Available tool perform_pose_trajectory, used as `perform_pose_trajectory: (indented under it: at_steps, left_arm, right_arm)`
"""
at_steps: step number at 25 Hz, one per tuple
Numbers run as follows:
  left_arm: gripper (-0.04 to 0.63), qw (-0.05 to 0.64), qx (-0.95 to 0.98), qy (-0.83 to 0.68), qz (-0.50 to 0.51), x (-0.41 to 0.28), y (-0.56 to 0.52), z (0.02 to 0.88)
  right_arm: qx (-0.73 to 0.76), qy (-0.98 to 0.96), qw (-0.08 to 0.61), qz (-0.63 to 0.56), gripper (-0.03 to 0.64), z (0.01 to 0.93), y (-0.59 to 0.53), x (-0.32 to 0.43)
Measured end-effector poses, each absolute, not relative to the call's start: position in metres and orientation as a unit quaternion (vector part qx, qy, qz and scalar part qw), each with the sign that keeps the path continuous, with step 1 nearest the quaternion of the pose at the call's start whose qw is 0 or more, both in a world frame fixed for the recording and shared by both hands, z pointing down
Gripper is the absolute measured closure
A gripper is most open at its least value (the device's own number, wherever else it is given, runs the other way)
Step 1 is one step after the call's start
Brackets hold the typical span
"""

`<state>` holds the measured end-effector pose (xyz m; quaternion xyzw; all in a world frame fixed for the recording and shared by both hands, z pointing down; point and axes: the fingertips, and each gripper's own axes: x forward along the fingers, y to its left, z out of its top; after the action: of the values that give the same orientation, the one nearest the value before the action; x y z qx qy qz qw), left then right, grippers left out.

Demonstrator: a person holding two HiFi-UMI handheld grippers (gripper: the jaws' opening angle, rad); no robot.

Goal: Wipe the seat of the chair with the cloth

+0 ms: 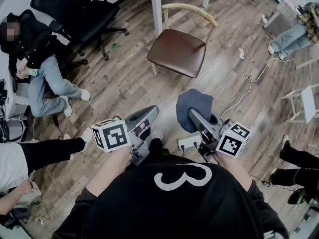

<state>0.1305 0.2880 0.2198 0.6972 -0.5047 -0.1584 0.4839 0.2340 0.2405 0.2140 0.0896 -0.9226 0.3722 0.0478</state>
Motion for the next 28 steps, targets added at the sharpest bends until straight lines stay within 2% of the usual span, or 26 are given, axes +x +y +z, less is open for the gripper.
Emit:
perform_pose_trajectory:
  at_steps: [5,10,14,18,28]
  left_arm:
    - [0.581,0.525,0.698,-0.469,-0.136,0.073,0.273,0.255]
    - [0.581,0.552,0.694,-0.446,-0.118,0.042,0.245,0.275]
    - [0.581,0.588,0.678,-0.421,-0.131,0.053,0.219,0.298]
    - [0.581,0.605,0.682,-0.4,-0.092,0.07,0.187,0.313]
    - [0.581,0.643,0.64,-0.412,-0.08,0.069,0.052,0.335]
  right_arm:
    - [0.137,-0.915,0.07,0.373,0.572,0.24,0.217,0.18]
    - [0.183,-0.902,0.108,0.377,0.572,0.256,0.187,0.169]
    - [0.204,-0.891,0.105,0.392,0.572,0.277,0.164,0.177]
    - [0.207,-0.877,0.1,0.422,0.572,0.298,0.134,0.178]
    - [0.208,-0.857,0.1,0.46,0.572,0.336,-0.003,0.182]
